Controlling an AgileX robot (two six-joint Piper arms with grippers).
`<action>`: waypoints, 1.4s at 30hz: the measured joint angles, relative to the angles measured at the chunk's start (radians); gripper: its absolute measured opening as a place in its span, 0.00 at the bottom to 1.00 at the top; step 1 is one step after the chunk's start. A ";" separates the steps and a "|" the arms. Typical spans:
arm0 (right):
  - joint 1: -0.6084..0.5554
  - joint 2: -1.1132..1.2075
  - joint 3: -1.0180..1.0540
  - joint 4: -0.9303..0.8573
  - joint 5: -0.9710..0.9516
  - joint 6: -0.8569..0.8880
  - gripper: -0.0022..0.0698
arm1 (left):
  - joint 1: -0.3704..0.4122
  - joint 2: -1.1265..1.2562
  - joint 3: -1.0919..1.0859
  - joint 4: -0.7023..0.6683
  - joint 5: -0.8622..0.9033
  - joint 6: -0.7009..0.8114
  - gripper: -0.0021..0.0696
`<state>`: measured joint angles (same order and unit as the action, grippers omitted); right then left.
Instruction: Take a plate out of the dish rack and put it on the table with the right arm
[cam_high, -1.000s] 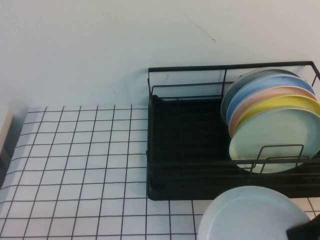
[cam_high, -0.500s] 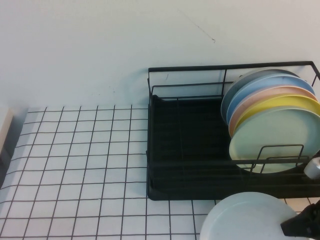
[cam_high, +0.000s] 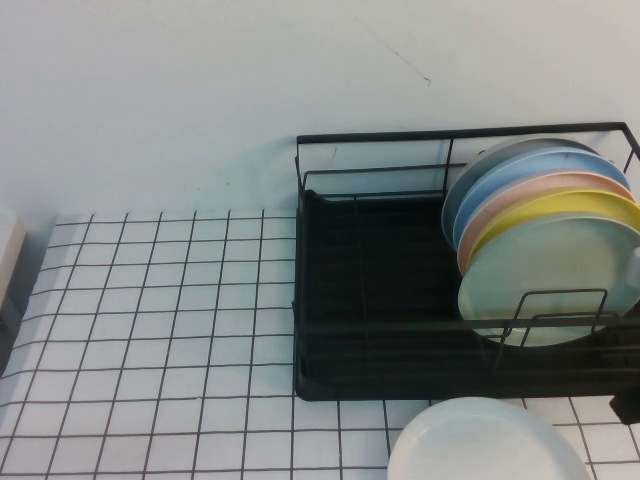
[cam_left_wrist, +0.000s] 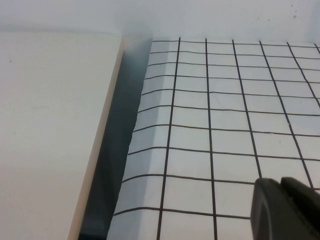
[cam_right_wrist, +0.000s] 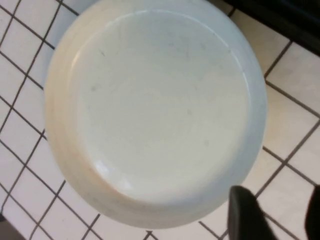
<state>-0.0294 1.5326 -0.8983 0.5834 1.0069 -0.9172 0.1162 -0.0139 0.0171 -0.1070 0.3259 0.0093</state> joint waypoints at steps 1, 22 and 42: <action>0.000 -0.011 -0.027 -0.019 0.030 0.024 0.39 | 0.000 0.000 0.000 0.000 0.000 0.000 0.02; 0.000 -0.833 0.238 0.431 -0.193 -0.292 0.03 | 0.000 0.000 0.000 0.000 0.000 0.000 0.02; 0.000 -1.505 0.291 -0.183 -0.199 0.071 0.03 | 0.000 0.000 0.000 0.000 0.000 0.000 0.02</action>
<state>-0.0294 0.0278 -0.6075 0.4006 0.8083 -0.8465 0.1162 -0.0139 0.0171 -0.1070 0.3259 0.0093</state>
